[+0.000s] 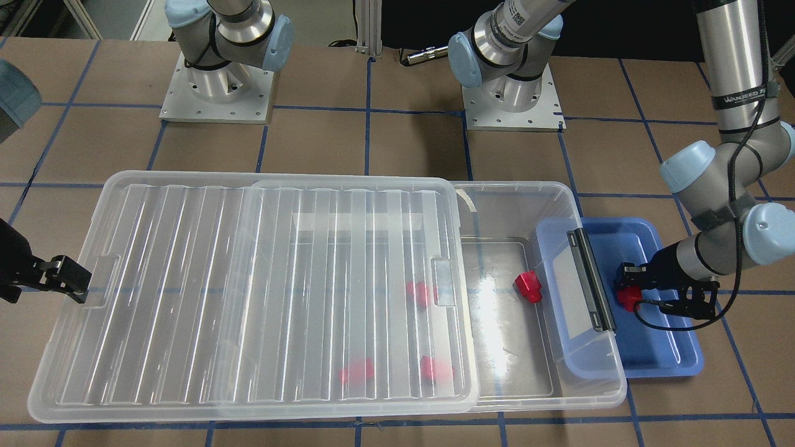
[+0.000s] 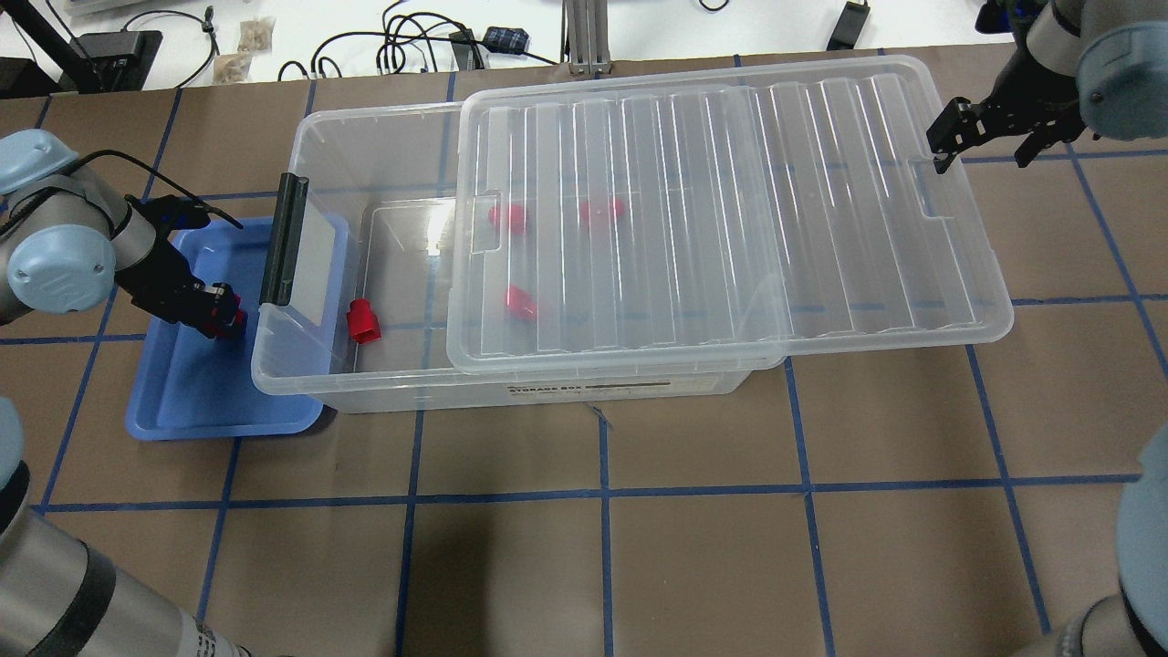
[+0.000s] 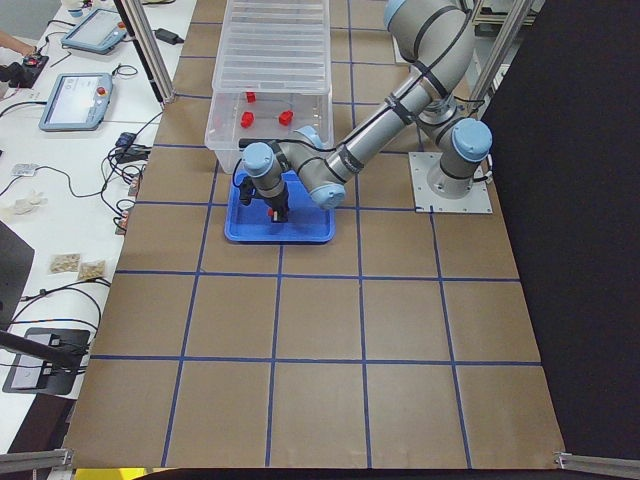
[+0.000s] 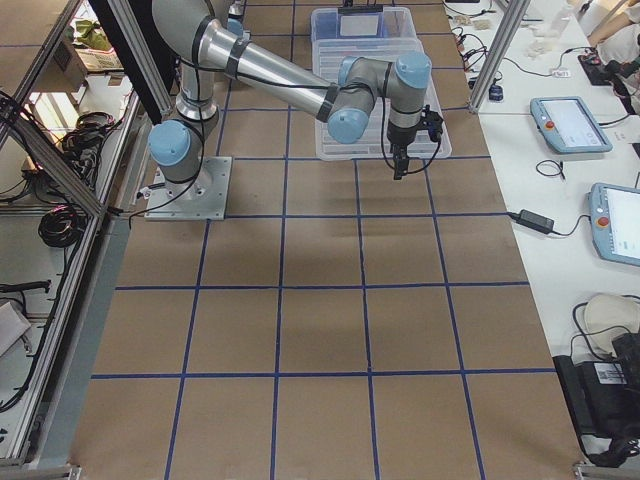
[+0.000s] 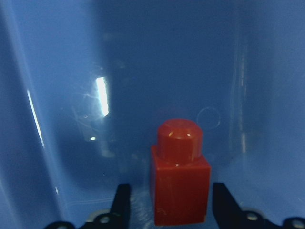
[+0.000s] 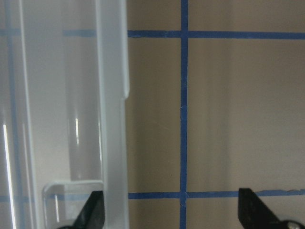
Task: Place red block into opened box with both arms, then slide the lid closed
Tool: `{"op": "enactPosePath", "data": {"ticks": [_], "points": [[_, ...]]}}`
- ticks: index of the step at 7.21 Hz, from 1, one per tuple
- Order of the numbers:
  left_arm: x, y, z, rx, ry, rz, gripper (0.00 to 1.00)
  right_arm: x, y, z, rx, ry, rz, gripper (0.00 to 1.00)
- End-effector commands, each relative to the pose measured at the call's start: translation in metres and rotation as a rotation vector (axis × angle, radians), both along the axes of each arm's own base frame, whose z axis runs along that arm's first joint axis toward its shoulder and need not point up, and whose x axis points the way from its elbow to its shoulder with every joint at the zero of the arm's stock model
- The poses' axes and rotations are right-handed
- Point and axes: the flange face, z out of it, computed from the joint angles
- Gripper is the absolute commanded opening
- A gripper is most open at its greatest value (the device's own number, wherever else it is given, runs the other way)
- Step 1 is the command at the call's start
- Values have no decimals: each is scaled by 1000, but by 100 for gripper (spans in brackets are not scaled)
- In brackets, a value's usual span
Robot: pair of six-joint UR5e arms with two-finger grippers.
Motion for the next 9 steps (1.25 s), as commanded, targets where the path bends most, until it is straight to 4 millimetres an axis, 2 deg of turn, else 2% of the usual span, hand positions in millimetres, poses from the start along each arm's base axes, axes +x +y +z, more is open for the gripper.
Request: {"op": "enactPosePath", "data": {"ticks": [1,2,3,4,5,6,7,8,9], "points": [[-20,-19,43,-50,-37,-38,0,7,6,42,-62,8,4,100],[-41,-33,76,-41,-49,-31,0,20,30,84,-90,-11,-11,100],[-59,-46,116,-26,-43,10,0,29,53,119,-117,-25,-46,100],[-70,-51,161,-44,-53,17,0,38,80,147,-110,-31,-51,100],[-81,-43,200,-48,-56,17,0,51,105,173,-124,-28,-58,100],[-89,-35,234,-70,-60,50,0,68,119,181,-102,-38,-79,100],[-128,-32,260,-105,-57,41,0,86,119,182,-99,-31,-103,100],[-175,-30,268,-116,-67,45,0,120,121,181,-101,-40,-94,100],[-216,-33,256,-99,-61,86,0,156,123,179,-102,-46,-111,100]]}}
